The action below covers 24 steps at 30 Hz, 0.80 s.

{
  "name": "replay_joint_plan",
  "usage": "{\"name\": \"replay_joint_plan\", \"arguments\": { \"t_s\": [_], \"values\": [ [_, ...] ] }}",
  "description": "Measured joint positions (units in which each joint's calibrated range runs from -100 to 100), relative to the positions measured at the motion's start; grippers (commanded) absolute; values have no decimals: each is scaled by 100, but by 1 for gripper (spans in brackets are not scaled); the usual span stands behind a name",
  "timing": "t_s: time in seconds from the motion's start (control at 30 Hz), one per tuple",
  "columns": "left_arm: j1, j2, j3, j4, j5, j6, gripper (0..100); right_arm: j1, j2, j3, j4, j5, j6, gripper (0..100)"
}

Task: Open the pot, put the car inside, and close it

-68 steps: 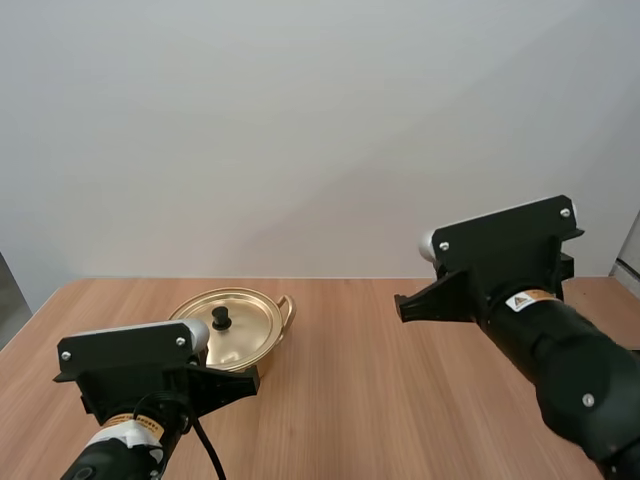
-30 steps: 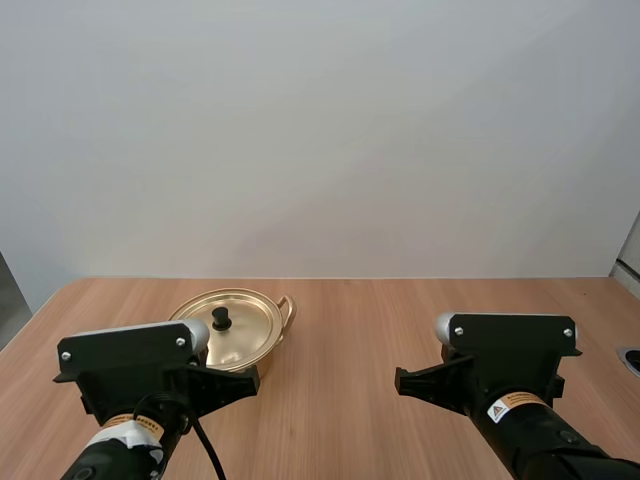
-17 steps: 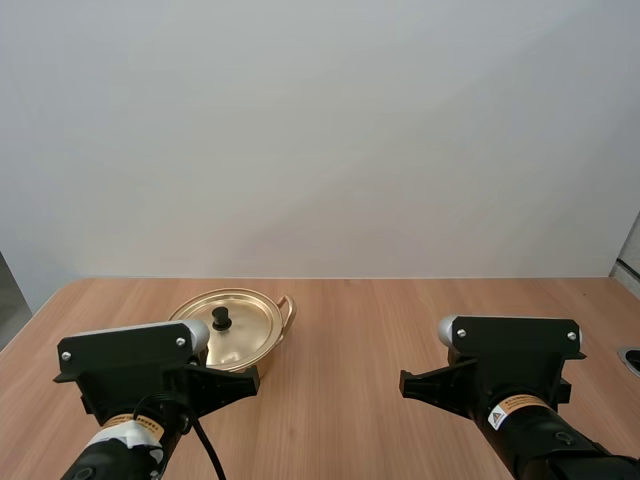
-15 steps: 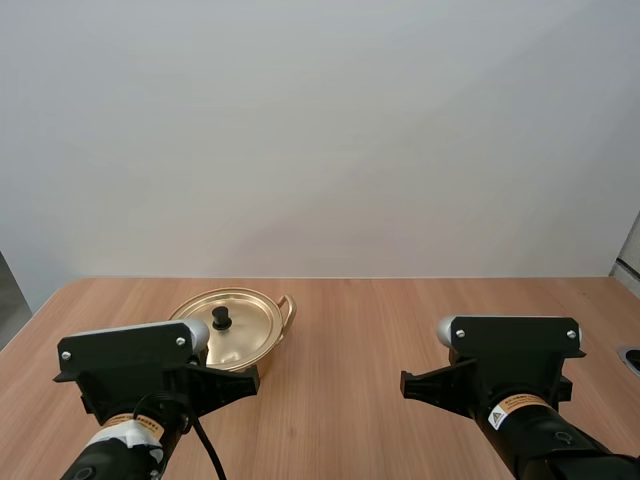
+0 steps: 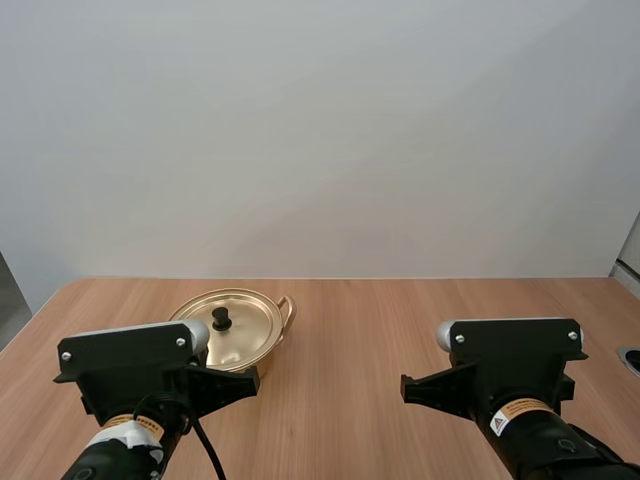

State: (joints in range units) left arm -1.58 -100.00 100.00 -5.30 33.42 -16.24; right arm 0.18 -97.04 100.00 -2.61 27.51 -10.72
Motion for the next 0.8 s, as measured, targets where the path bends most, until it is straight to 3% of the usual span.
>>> {"name": "replay_joint_plan", "arguments": {
  "t_s": [0.8],
  "values": [
    [0,0,0,0,0,0,0,31,-296,0,-13,390,0,0]
  ]
}}
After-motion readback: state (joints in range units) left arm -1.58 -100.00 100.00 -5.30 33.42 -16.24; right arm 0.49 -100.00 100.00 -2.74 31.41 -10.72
